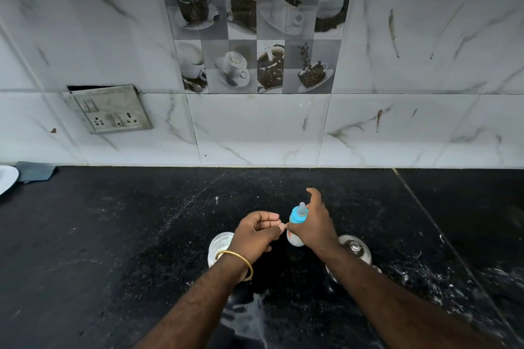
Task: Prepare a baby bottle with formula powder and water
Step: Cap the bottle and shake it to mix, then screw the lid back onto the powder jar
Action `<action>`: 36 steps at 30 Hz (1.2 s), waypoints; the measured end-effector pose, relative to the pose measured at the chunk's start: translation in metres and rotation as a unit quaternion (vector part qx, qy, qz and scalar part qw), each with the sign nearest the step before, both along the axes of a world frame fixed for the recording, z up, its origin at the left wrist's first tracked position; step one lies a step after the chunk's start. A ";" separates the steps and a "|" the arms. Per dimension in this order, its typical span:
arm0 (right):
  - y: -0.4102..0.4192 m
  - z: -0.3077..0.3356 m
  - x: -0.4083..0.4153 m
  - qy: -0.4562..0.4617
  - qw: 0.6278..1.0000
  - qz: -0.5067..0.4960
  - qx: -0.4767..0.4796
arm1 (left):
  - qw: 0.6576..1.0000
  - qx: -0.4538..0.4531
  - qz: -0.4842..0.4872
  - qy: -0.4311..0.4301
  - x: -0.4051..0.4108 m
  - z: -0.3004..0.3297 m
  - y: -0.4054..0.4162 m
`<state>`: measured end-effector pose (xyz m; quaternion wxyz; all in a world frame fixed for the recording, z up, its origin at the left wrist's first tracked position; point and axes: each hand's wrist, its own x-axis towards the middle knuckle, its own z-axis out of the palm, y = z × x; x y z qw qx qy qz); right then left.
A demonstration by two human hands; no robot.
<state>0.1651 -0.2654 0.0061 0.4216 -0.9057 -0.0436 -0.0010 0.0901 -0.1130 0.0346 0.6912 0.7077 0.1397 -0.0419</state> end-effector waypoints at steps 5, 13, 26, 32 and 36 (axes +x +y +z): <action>0.003 -0.005 0.000 0.026 0.999 -0.008 -0.034 | 1.000 -0.002 -0.005 0.004 0.002 -0.004 0.002; 0.003 -0.009 -0.005 0.047 0.998 -0.030 -0.042 | 1.000 -0.002 -0.020 -0.003 0.007 0.001 0.015; 0.031 0.021 -0.023 -0.251 0.908 0.084 -0.325 | 0.999 -0.001 0.021 -0.033 0.005 0.010 0.079; 0.060 0.018 -0.042 -0.226 0.889 0.113 -0.383 | 0.978 0.159 0.102 -0.093 -0.021 -0.009 0.118; 0.072 0.018 -0.048 -0.192 0.910 0.128 -0.345 | 0.948 0.308 0.077 -0.011 -0.039 -0.029 0.144</action>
